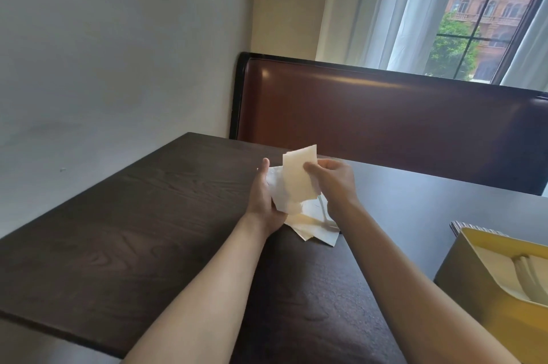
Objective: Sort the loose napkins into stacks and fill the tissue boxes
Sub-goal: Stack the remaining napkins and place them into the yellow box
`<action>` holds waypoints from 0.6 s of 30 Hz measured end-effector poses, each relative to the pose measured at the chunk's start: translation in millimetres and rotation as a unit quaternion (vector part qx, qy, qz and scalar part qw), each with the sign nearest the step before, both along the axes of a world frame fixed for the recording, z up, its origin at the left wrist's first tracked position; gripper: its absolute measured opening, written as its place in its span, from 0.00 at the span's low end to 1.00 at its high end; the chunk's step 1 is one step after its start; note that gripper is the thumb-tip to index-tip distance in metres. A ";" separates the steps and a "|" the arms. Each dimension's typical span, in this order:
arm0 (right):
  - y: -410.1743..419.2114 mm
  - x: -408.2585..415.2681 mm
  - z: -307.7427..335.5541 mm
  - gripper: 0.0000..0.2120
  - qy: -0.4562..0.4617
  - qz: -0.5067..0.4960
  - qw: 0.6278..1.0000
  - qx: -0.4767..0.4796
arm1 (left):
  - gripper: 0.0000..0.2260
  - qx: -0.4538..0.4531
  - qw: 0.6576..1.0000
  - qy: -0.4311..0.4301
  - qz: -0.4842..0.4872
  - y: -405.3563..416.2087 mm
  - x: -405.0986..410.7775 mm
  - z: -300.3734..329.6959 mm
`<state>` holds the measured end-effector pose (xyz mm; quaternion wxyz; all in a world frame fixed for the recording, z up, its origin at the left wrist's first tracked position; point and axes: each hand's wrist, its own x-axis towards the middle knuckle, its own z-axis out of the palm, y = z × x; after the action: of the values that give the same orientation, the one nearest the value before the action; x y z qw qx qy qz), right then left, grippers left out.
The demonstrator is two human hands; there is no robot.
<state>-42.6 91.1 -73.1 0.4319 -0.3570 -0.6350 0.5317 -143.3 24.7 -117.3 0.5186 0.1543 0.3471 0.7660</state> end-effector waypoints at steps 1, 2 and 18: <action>1.5 1.4 -3.4 0.04 -0.013 -0.011 1.000 -0.009 | 0.23 0.005 1.000 0.006 0.002 0.7 0.6 0.1; 4.4 3.0 -6.6 0.03 -0.023 -0.016 0.999 -0.026 | 0.18 0.006 1.000 0.010 0.008 1.1 1.4 1.3; 12.8 13.5 20.0 0.18 0.108 0.130 0.982 -0.084 | 0.35 -0.012 0.999 -0.041 0.014 1.4 4.0 0.0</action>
<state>-29.0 103.9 -53.1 0.3938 -0.2467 -0.5783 0.6706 -139.4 26.0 -117.2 0.5236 0.1115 0.3365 0.7747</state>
